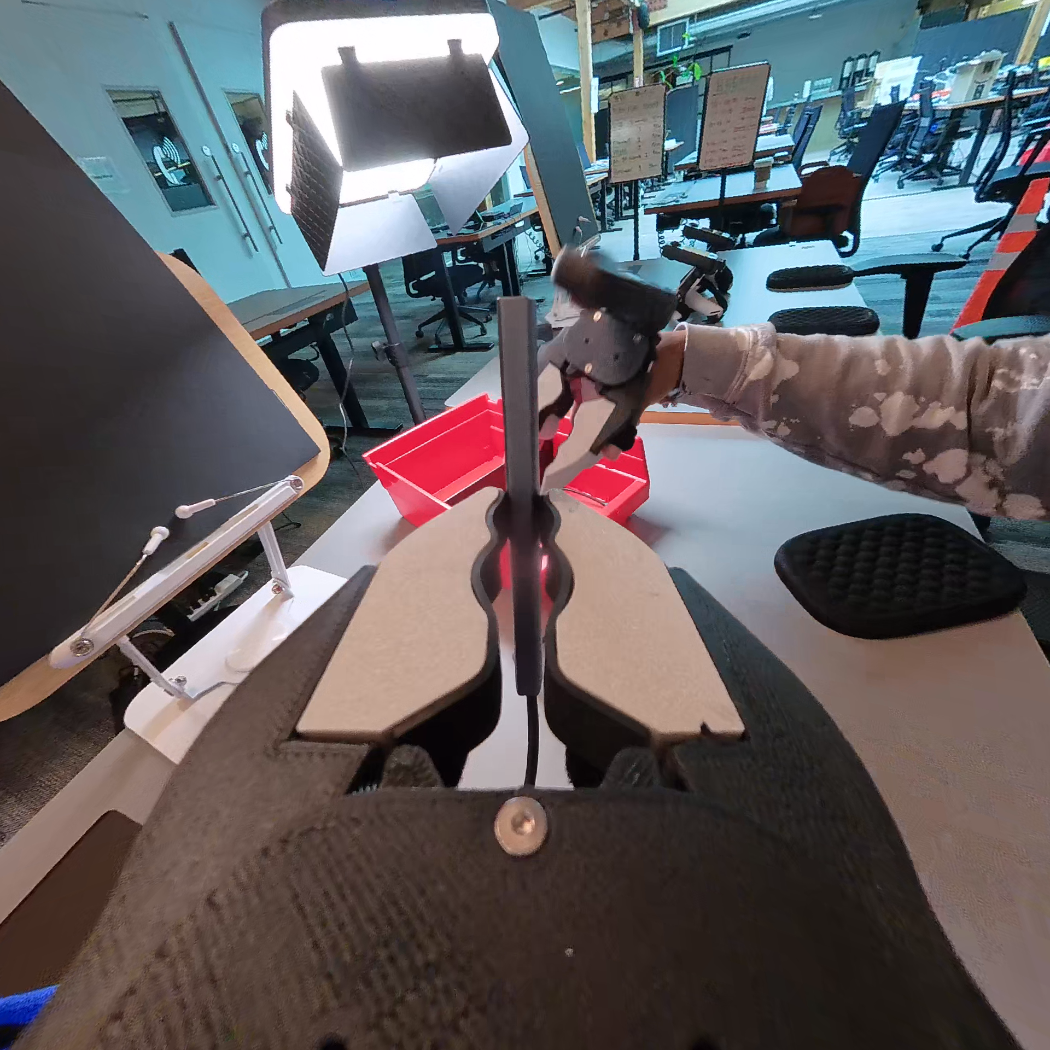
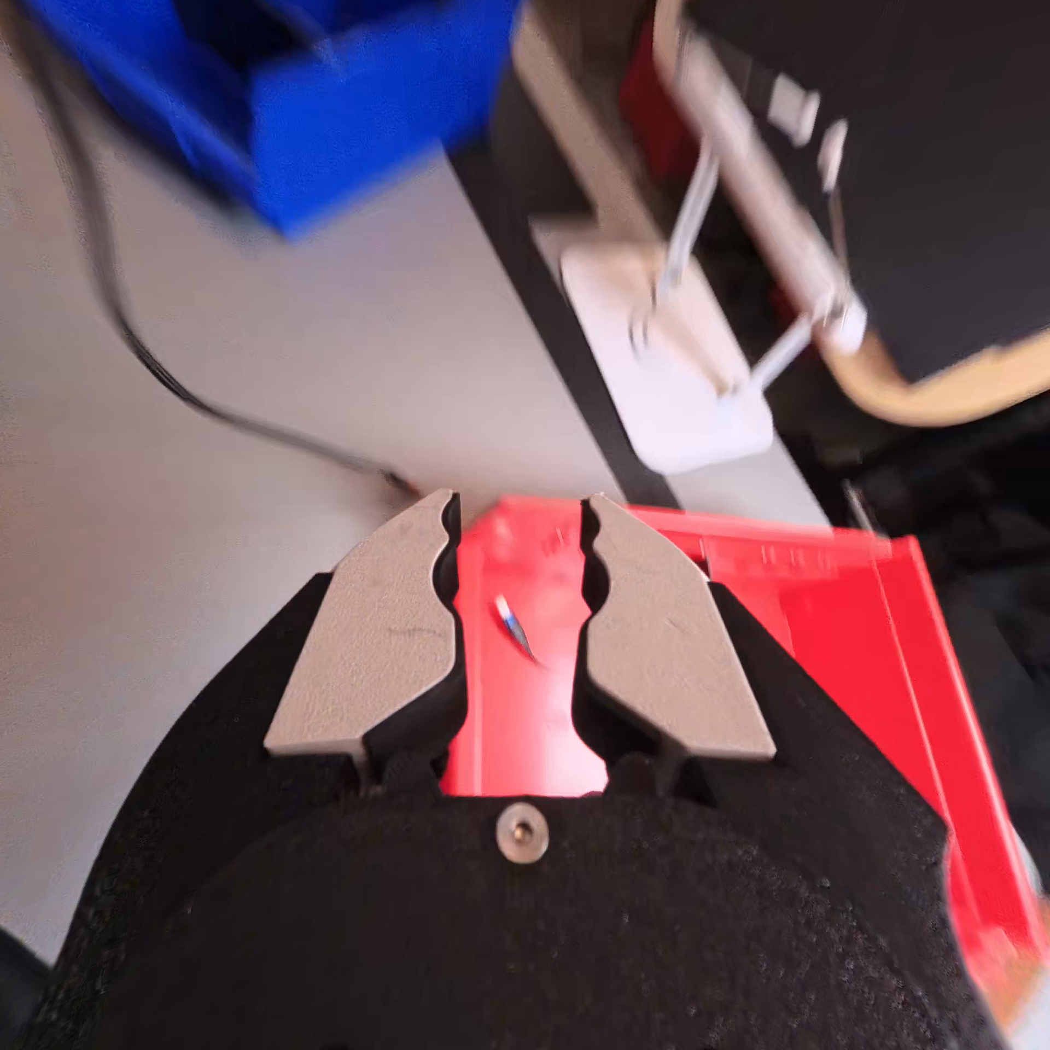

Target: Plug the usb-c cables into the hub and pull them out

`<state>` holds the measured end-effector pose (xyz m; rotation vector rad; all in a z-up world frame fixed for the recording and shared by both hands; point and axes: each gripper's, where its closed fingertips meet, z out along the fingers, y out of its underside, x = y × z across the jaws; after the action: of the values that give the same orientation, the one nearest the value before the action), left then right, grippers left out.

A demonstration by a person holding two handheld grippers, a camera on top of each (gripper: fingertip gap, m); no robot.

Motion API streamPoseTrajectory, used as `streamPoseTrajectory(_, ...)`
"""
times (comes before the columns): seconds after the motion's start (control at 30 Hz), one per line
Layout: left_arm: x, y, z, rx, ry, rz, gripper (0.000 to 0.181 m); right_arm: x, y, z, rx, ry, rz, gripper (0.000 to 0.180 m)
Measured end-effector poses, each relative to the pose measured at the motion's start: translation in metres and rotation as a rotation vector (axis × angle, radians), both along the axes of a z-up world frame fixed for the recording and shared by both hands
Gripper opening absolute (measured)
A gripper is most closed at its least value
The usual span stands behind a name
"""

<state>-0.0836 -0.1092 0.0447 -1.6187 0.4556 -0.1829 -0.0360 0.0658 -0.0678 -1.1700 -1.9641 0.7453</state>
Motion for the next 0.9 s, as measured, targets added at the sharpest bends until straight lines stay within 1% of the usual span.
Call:
streamPoseTrajectory(0.1, 0.008, 0.002, 0.0, 0.006, -0.046, -0.06, 0.01, -0.008, -0.059, 0.056, -0.17, 0.242, 0.147, 0.039)
streamPoseTrajectory(0.17, 0.015, 0.001, 0.004, 0.033, -0.087, -0.114, 0.011, -0.007, -0.095, 0.077, -0.241, 0.334, 0.243, 0.038)
streamPoseTrajectory(0.27, 0.025, 0.001, 0.008, 0.057, -0.131, -0.173, 0.011, -0.006, -0.141, 0.084, -0.304, 0.374, 0.373, 0.038)
streamPoseTrajectory(0.33, 0.033, 0.001, 0.007, 0.064, -0.14, -0.212, 0.011, -0.008, -0.159, 0.081, -0.333, 0.379, 0.423, 0.035)
streamPoseTrajectory(0.37, 0.038, 0.0, 0.008, 0.071, -0.146, -0.234, 0.011, -0.009, -0.165, 0.078, -0.334, 0.38, 0.434, 0.031)
streamPoseTrajectory(0.43, 0.045, 0.001, 0.008, 0.074, -0.162, -0.267, 0.011, -0.01, -0.172, 0.076, -0.359, 0.409, 0.465, 0.015)
streamPoseTrajectory(0.5, 0.048, 0.006, 0.004, 0.066, -0.166, -0.269, 0.011, -0.009, -0.173, 0.071, -0.372, 0.39, 0.472, 0.008)
streamPoseTrajectory(0.67, 0.053, 0.011, 0.001, 0.068, -0.221, -0.301, 0.011, 0.002, -0.166, 0.077, -0.44, 0.429, 0.497, 0.007)
streamPoseTrajectory(0.77, 0.06, 0.01, -0.016, -0.03, -0.179, -0.348, 0.031, 0.007, -0.162, 0.083, -0.463, 0.454, 0.499, 0.007)
streamPoseTrajectory(0.8, 0.062, 0.011, -0.021, -0.044, -0.158, -0.344, 0.033, 0.009, -0.163, 0.086, -0.478, 0.465, 0.508, 0.007)
streamPoseTrajectory(0.83, 0.062, 0.014, -0.023, -0.039, -0.136, -0.328, 0.03, 0.011, -0.163, 0.087, -0.482, 0.464, 0.512, 0.007)
streamPoseTrajectory(0.9, 0.063, 0.016, -0.023, -0.014, -0.113, -0.312, 0.014, 0.01, -0.163, 0.084, -0.442, 0.452, 0.5, 0.007)
